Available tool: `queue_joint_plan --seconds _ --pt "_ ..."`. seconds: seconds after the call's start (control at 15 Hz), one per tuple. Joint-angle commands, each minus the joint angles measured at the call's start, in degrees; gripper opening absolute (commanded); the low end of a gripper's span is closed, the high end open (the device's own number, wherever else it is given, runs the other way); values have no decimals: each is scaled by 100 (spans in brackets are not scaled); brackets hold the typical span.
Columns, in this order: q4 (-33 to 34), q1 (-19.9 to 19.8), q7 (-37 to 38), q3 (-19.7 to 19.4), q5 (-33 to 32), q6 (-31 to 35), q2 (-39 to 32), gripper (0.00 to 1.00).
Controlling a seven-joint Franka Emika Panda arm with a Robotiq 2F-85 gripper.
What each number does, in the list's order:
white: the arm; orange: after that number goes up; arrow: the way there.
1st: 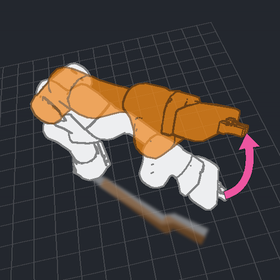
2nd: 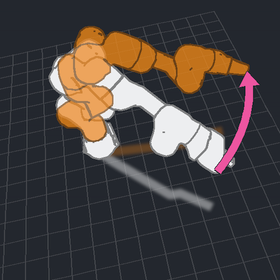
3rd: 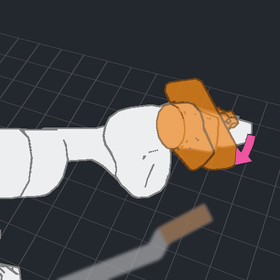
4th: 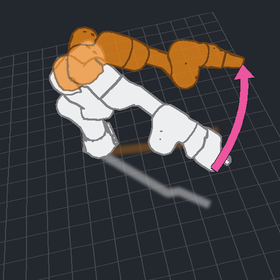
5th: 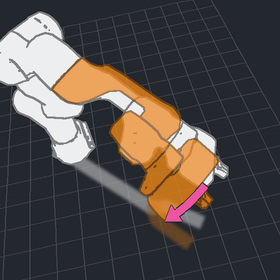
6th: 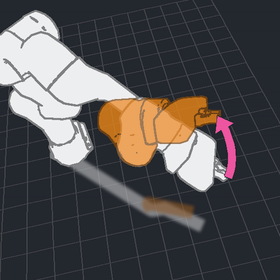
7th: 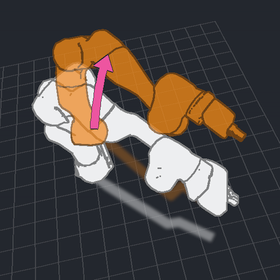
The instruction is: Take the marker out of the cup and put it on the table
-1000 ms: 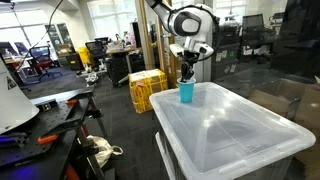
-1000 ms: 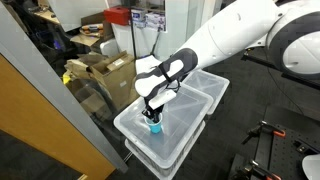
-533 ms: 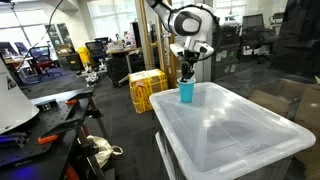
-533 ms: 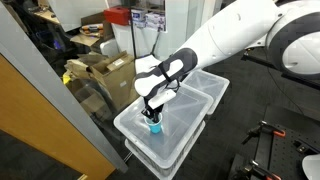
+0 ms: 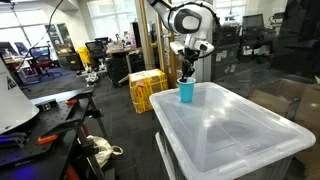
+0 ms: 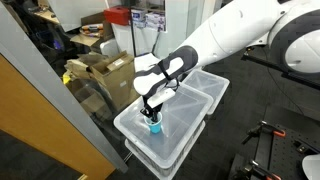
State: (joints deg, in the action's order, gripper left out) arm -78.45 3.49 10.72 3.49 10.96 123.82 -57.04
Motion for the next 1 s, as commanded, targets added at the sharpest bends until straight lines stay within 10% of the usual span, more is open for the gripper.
queue_joint_plan --seconds 0.0,0.93 --pt "-278 9 122 11 67 -99 340 5" --pt "-1543 134 317 -40 50 141 1508 5"
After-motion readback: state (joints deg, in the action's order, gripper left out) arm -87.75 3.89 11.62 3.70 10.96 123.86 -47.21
